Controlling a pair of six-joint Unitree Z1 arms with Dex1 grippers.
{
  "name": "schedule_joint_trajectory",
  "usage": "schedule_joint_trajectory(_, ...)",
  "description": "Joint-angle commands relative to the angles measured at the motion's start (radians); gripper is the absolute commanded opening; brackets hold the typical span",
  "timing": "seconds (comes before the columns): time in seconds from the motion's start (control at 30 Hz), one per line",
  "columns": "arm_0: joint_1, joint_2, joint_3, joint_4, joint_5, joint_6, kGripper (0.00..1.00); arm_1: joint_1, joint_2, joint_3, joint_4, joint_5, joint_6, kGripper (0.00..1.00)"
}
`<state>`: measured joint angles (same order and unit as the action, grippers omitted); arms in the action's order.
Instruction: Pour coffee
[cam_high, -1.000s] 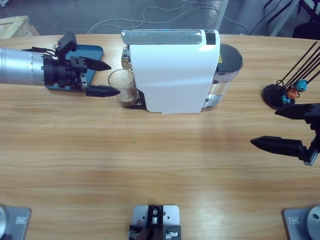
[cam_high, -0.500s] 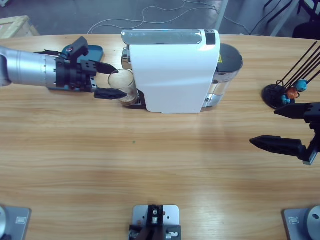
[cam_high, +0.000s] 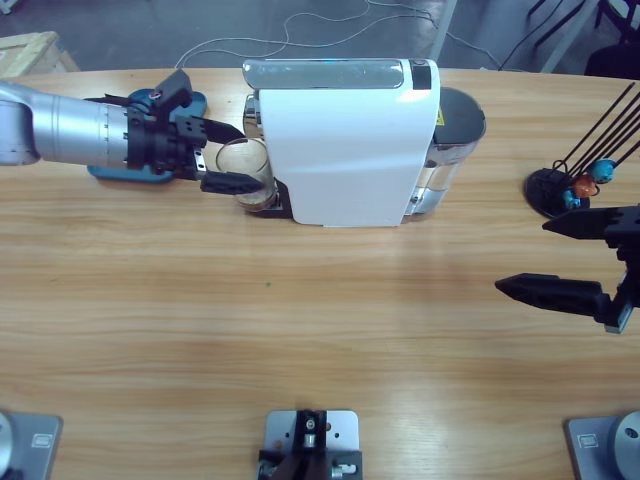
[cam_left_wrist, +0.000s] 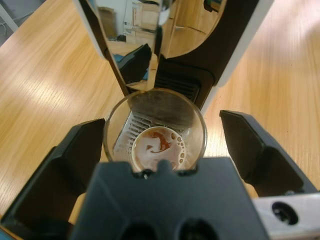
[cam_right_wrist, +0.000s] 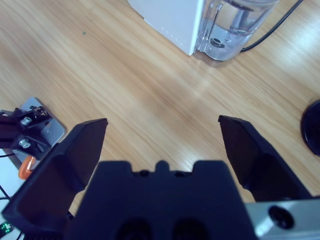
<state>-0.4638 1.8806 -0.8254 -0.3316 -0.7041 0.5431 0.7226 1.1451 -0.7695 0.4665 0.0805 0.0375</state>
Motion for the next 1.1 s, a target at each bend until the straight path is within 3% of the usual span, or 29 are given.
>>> schedule_joint_trajectory(0.03, -0.010, 0.053, 0.003, -0.012, 0.034, -0.007, 0.990, 0.011, 0.028, 0.038, -0.012, 0.016, -0.005, 1.000)
schedule_joint_trajectory(0.27, -0.010, 0.067, -0.009, -0.014, 0.033, -0.007, 0.785, 0.009, 0.033, 0.033, -0.023, 0.015, -0.005, 1.000)
schedule_joint_trajectory(0.37, -0.010, 0.072, -0.013, -0.014, 0.032, -0.007, 0.530, 0.009, 0.037, 0.034, -0.030, 0.015, -0.005, 1.000)
schedule_joint_trajectory(0.5, -0.010, 0.074, -0.015, -0.014, 0.026, -0.005, 0.029, 0.008, 0.047, 0.037, -0.042, 0.015, -0.005, 1.000)
schedule_joint_trajectory(0.7, -0.009, 0.072, -0.007, -0.023, 0.044, -0.007, 0.000, 0.006, 0.042, 0.042, -0.043, 0.015, -0.005, 1.000)
schedule_joint_trajectory(0.9, 0.055, 0.045, 0.007, -0.025, -0.021, -0.015, 0.000, 0.004, 0.018, 0.044, -0.038, 0.013, -0.005, 1.000)
schedule_joint_trajectory(1.1, 0.109, -0.086, 0.011, -0.027, 0.078, -0.054, 0.000, 0.004, -0.009, 0.046, -0.017, 0.011, -0.005, 1.000)
